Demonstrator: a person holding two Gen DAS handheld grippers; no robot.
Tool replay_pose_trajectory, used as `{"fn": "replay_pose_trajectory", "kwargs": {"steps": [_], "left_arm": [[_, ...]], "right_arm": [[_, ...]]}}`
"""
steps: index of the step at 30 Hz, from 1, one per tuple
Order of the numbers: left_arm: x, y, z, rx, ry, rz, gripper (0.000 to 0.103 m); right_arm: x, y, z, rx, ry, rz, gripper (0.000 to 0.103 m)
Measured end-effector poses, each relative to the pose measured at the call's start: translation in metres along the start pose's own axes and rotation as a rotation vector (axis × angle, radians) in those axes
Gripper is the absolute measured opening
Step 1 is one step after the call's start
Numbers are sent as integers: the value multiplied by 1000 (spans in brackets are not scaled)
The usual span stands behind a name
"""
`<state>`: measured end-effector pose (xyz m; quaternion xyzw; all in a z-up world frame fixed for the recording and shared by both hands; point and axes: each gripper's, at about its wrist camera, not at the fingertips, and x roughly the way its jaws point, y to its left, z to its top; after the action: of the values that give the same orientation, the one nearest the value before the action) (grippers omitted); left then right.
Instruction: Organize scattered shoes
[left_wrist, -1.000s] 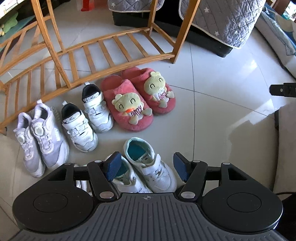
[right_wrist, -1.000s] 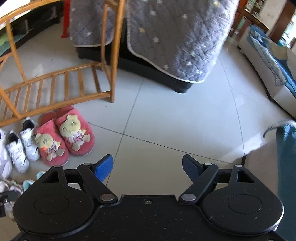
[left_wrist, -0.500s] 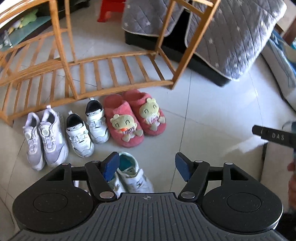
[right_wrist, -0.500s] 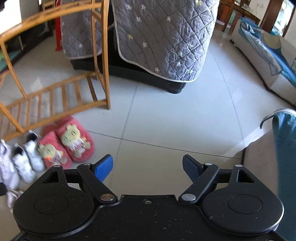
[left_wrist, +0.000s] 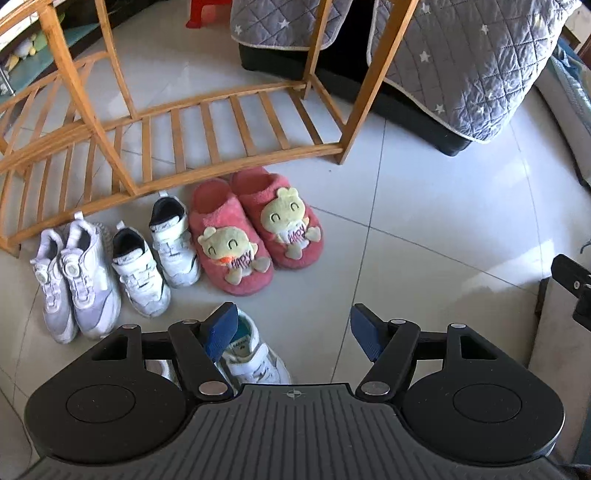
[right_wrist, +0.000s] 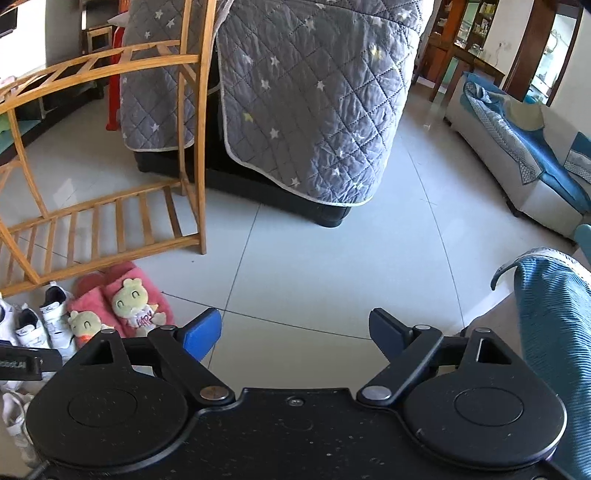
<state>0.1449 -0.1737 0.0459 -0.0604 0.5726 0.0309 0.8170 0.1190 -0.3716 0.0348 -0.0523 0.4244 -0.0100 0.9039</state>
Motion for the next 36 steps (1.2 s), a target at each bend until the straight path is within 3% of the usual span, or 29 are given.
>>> {"fn": "replay_pose_trajectory", "kwargs": {"steps": [6,13,21,27,33,36], "left_arm": [[-2,7,-12,-11,-23,-43,69],[-10,40,-25,7,-47,-12,69],[-17,113,-46,-93,-72,20,69],[-8,152,-65,-172,-25,70,69],[-14,157,-76,-143,-39,114,69],[-13,160,-79,-163,-27,118,69]], "right_arm": [[-1,-8,-5,6,3,-49,89],[-6,-5,-10,-3,-30,-126,89],[-12,13,12,26,25,-57,89],[-67,42,27,-81,-188,-30,92],[-57,55,25,-81,-193,10,92],[-58,60,22,-112,-226,-19,92]]}}
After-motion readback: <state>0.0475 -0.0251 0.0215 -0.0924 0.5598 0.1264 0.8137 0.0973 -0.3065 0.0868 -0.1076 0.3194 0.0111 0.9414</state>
